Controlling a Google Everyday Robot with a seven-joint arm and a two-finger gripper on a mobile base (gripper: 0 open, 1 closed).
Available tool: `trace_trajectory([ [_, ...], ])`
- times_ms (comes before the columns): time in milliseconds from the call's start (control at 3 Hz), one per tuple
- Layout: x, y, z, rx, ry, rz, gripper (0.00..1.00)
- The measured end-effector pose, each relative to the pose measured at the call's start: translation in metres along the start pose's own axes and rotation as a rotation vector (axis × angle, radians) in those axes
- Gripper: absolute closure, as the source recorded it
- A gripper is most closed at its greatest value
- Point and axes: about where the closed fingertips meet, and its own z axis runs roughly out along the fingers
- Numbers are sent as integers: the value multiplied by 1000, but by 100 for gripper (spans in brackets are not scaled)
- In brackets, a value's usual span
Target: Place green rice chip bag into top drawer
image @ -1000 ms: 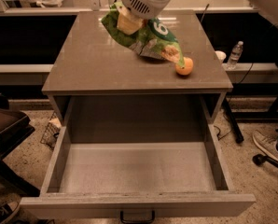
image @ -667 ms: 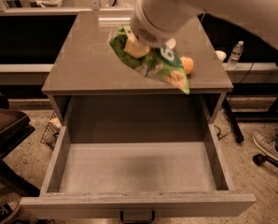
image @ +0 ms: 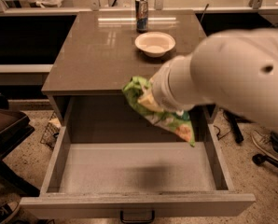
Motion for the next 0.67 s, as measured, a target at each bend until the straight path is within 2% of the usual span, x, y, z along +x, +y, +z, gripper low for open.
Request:
trace_trajectory([
  [333, 29, 28, 39, -97, -17, 29, 100],
  [667, 29, 28, 39, -97, -17, 29, 100],
])
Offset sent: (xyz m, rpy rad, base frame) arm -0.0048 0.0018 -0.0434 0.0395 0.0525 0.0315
